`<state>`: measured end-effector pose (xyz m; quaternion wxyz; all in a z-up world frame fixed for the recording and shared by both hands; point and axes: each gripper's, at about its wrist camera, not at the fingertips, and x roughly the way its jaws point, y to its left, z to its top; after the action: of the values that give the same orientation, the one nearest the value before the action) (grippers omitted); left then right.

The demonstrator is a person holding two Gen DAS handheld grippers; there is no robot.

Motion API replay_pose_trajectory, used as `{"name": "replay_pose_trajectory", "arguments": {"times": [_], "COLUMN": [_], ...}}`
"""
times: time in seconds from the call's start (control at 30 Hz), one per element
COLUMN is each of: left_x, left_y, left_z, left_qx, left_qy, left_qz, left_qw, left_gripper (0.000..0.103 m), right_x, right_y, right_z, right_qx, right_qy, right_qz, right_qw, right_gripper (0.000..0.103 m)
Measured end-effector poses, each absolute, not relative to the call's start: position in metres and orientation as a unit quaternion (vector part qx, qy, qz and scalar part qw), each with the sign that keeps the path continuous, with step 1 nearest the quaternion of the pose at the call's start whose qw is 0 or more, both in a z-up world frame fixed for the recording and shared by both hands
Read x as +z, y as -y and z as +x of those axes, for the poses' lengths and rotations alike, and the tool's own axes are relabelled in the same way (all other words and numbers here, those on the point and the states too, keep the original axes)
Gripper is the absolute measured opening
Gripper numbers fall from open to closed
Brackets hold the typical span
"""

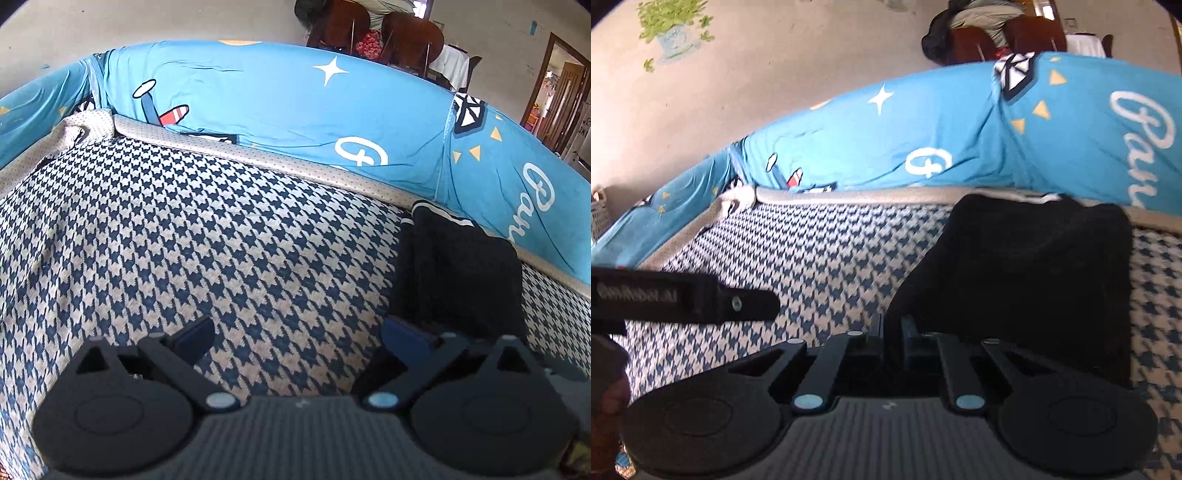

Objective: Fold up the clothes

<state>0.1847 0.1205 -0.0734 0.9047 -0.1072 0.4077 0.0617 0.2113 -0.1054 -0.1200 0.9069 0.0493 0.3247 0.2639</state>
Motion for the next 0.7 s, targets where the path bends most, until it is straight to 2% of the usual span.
{"name": "replay_pose_trajectory", "arguments": {"times": [0.13, 0.7], "left_x": [-0.074, -0.077], "left_y": [-0.122, -0.114], "left_z": [0.185, 0.176], "left_qx": [0.064, 0.054], "left_qy": [-0.410, -0.414], "left_qz": [-0.108, -0.088], "left_qw": [0.903, 0.904], "left_gripper": [0.102, 0.102], "right_x": [-0.130, -0.101], "right_y": [0.098, 0.122], "right_z": [0.213, 0.177], "right_qx": [0.272, 0.242], "right_qy": [-0.322, -0.339], "right_qz": [0.058, 0.059], "right_qw": [0.905, 0.907], "right_gripper": [0.014, 0.016]}}
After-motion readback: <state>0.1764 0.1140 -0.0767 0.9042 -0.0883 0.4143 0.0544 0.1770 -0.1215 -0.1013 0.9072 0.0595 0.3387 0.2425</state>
